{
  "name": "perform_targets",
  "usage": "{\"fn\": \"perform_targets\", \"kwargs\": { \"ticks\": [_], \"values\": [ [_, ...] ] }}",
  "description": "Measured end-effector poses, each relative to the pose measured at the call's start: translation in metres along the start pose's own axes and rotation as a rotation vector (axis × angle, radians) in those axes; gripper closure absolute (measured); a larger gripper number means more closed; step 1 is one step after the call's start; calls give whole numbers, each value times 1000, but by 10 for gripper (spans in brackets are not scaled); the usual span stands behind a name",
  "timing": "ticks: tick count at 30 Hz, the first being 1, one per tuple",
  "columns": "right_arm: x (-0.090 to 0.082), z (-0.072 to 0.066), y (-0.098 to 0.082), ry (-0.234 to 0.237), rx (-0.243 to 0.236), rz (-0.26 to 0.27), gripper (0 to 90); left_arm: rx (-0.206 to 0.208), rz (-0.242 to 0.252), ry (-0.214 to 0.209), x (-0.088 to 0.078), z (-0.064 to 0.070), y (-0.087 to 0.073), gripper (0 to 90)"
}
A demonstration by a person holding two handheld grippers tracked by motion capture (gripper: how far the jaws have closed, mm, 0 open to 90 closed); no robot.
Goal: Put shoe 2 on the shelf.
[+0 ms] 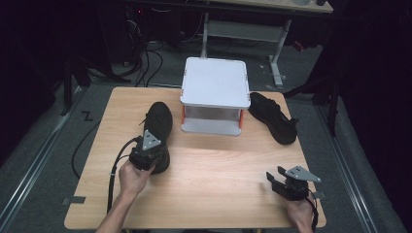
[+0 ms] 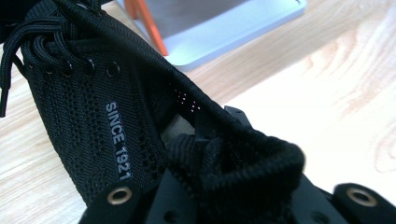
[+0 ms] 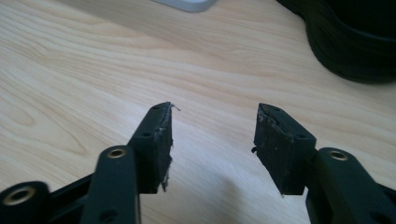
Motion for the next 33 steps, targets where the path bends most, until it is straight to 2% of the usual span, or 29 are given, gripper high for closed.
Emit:
{"fn": "perform_targets", "kwargs": {
  "ticks": [2,6,7,10,13,17,22,26,31,33],
  "values": [
    [3,-6,6,18,1,1,478,9,2,-13,-1,5,0,850],
    [9,-15,20,31,-36,2,507,27,8,-36,-1,15,1,850],
    [11,-17,24,42,-42,1,521,28,11,-42,0,17,2,850],
    [16,-23,36,101,-18,-9,526,33,15,-61,3,23,4,850],
    [19,-30,50,128,-33,10,560,38,14,-77,7,29,6,850],
    [24,-35,68,136,-53,22,584,52,14,-88,11,36,8,850],
    [31,-36,89,148,-57,21,629,62,21,-109,17,44,13,848],
    [35,-31,112,154,-48,59,667,81,20,-125,22,51,19,847],
    [38,-26,141,163,-10,112,693,107,18,-137,30,59,26,846],
    [40,-25,151,163,-13,123,706,111,24,-141,33,61,29,845]
  ]
}}
Point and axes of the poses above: each handheld gripper's, and its own axes: x roughly forward along the jaws, y roughly out of its top, z roughly to its right, the point moved 8 cm from there along x, roughly forward along the jaws, and after that the axes turned 5 degrees about x, right-handed, at the moved point
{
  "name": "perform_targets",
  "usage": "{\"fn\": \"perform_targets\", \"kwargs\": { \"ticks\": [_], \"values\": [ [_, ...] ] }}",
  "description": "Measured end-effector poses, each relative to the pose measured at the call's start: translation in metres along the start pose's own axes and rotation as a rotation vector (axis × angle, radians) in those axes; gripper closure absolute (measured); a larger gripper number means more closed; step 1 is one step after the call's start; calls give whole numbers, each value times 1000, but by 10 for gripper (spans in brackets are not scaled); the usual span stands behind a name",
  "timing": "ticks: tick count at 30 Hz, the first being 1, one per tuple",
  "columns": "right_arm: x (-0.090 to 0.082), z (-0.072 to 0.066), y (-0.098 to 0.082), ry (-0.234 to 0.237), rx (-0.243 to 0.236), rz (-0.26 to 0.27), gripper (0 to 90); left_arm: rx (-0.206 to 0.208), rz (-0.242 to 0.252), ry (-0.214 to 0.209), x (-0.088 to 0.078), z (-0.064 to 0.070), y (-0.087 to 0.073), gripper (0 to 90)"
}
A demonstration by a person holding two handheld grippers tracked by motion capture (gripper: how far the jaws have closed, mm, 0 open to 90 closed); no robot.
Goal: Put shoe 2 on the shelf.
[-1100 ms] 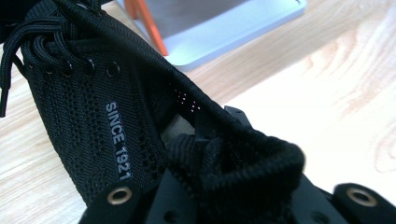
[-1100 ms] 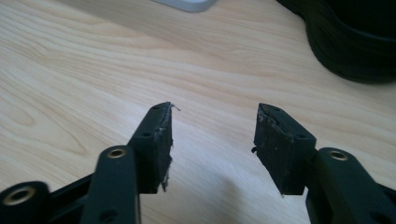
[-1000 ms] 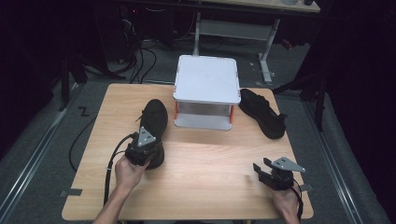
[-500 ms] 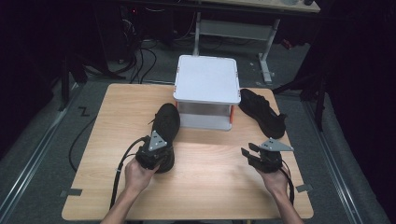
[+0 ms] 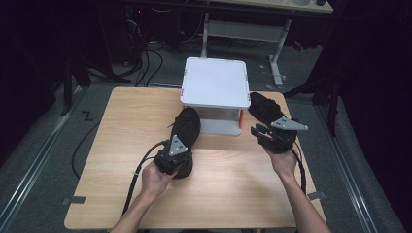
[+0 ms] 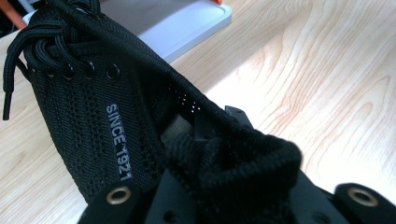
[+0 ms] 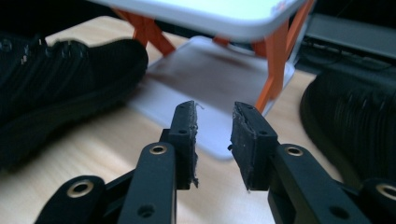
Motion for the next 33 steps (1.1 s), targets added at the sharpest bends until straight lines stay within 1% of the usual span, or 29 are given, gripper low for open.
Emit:
{"fn": "perform_targets", "kwargs": {
  "ticks": [2,3,8,11,13,15,17,19,22,24,26,28,29,31,33],
  "values": [
    [4,0,11,3,-9,10,729,0,1,-4,4,1,2,845],
    [6,0,16,-3,-13,16,744,1,0,-5,6,1,3,845],
    [15,-3,42,-22,-66,40,797,14,-12,-1,17,1,6,845],
    [23,-3,56,-19,-57,45,809,27,-13,12,21,1,10,845],
    [28,-2,63,-28,-48,45,813,21,-1,9,23,-1,14,845],
    [36,0,69,-38,-40,45,813,20,5,16,27,-3,18,844],
    [41,1,72,-43,-38,41,813,17,3,17,29,-4,21,845],
    [48,2,74,-52,-31,24,814,10,4,14,33,-6,24,844],
    [57,5,76,-70,-24,1,813,12,1,18,39,-6,28,843],
    [62,7,77,-69,-2,-3,813,12,-2,20,43,-8,30,841],
    [67,8,75,-74,1,-32,813,10,-7,22,47,-9,32,840],
    [68,9,76,-72,4,-30,807,8,-17,29,53,-12,34,838],
    [69,9,77,-63,3,-38,796,10,-23,33,55,-13,34,838],
    [70,8,77,-69,-14,-45,790,15,-28,43,60,-15,36,838],
    [70,8,77,-68,-18,-48,790,21,-40,51,66,-17,37,837]
  ]
}}
Point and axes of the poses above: each handheld gripper's, and its own axes: x roughly forward along the jaws, y roughly out of its top, z roughly to its right, the point moved 8 cm from there along x, roughly forward along the jaws, and after that the axes turned 5 degrees about x, right-handed, at the moved point
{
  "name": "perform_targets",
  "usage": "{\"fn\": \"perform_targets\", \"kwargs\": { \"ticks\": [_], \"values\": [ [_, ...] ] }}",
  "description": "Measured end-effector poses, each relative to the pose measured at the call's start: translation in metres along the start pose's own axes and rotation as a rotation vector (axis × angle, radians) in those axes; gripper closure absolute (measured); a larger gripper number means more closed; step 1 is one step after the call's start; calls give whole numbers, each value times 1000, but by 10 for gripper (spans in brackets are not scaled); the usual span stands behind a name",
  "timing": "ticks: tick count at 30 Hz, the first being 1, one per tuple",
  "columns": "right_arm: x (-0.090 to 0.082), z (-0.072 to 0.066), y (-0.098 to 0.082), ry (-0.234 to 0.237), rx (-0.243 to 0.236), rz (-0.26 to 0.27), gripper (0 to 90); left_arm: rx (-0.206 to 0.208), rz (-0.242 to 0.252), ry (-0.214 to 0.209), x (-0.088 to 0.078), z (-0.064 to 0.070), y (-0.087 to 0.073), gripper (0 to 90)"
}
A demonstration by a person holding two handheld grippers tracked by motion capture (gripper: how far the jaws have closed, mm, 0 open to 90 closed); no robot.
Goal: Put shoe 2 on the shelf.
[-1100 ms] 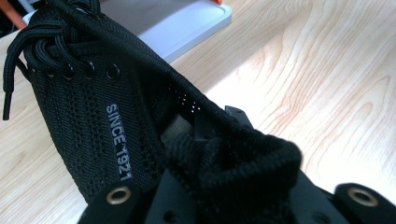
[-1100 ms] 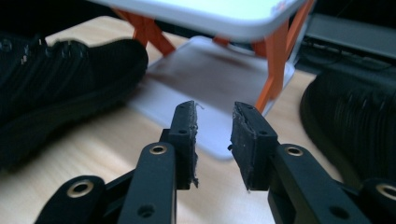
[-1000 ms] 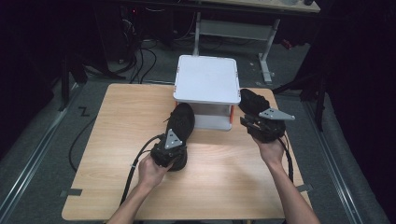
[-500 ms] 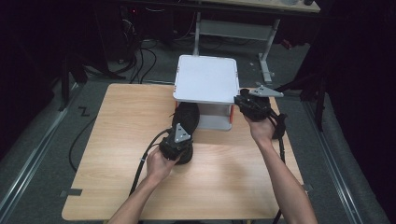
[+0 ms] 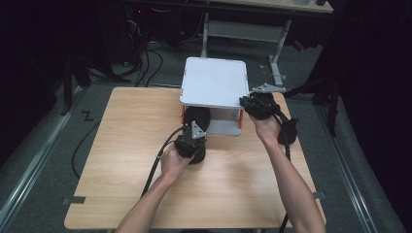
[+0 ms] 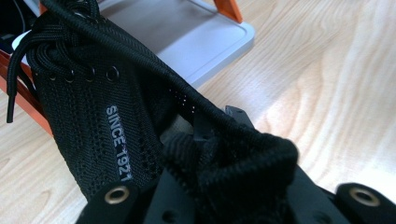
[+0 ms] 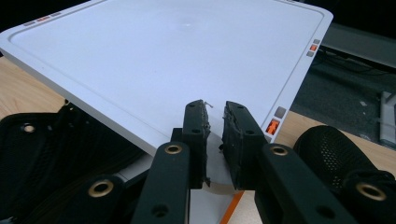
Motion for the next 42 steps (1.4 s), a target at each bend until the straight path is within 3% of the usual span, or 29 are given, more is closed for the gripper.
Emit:
{"fn": "perform_targets", "kwargs": {
  "ticks": [14,22,25,30,36,42],
  "values": [
    [0,1,1,12,-5,-25,792,40,-49,60,33,-13,9,821],
    [0,-1,1,-7,-32,-27,800,18,-64,60,36,-18,14,768],
    [0,-1,1,-2,-27,-25,800,12,-46,70,33,-18,17,679],
    [0,-1,1,-16,-44,-28,800,1,-8,111,18,-21,25,442],
    [0,-2,1,-23,-51,-28,803,-34,27,82,0,-24,27,398],
    [0,-2,1,-20,-49,-22,804,-64,36,69,-16,-23,15,389]
  ]
}}
Point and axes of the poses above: each handheld gripper's, and its own axes: x roughly forward along the jaws, y roughly out of its top, z roughly to its right, the point moved 8 cm from there along x, roughly forward along the jaws, and after that the axes turned 5 degrees about x, right-handed, at the moved point
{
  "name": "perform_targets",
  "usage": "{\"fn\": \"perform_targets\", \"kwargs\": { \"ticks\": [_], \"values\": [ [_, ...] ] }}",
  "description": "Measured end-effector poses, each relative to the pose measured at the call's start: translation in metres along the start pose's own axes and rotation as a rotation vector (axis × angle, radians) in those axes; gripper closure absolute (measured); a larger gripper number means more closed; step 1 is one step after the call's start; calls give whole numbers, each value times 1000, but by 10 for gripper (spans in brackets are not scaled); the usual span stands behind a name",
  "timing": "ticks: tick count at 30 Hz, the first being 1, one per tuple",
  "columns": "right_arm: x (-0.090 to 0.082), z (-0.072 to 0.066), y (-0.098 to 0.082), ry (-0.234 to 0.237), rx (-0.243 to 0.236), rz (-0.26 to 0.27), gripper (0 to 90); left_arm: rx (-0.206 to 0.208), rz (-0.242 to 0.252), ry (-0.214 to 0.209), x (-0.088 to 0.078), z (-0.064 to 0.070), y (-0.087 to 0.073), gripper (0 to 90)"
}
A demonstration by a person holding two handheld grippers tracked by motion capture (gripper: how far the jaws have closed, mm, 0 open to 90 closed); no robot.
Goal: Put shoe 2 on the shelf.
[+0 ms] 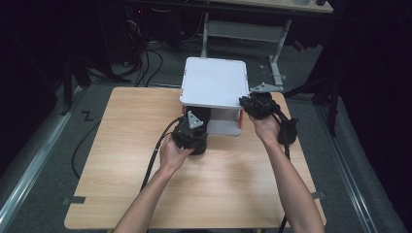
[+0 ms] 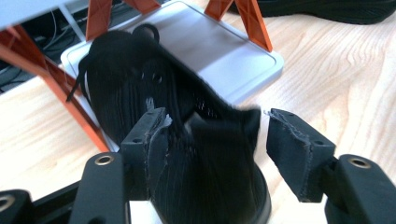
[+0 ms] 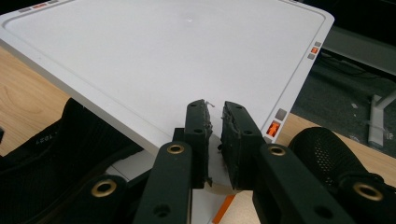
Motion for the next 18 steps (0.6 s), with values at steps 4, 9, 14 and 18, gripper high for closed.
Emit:
{"fn": "perform_targets", "kwargs": {
  "ticks": [4,9,14,18],
  "values": [
    [0,0,0,1,5,2,806,-2,-12,-4,-4,3,-10,405],
    [0,0,0,-1,-1,1,807,-2,-31,-34,-2,5,-16,592],
    [0,0,0,10,13,1,811,-11,-55,-40,1,5,-17,694],
    [0,-1,0,6,3,-2,828,6,-64,-21,1,2,-13,746]
  ]
}}
Point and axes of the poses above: each handheld gripper's, and its own axes: x roughly forward along the jaws, y roughly out of its top, z roughly to its right, the point moved 8 cm from there along x, roughly forward along the jaws, and after that the axes turned 5 degrees about x, right-handed, at the moved point
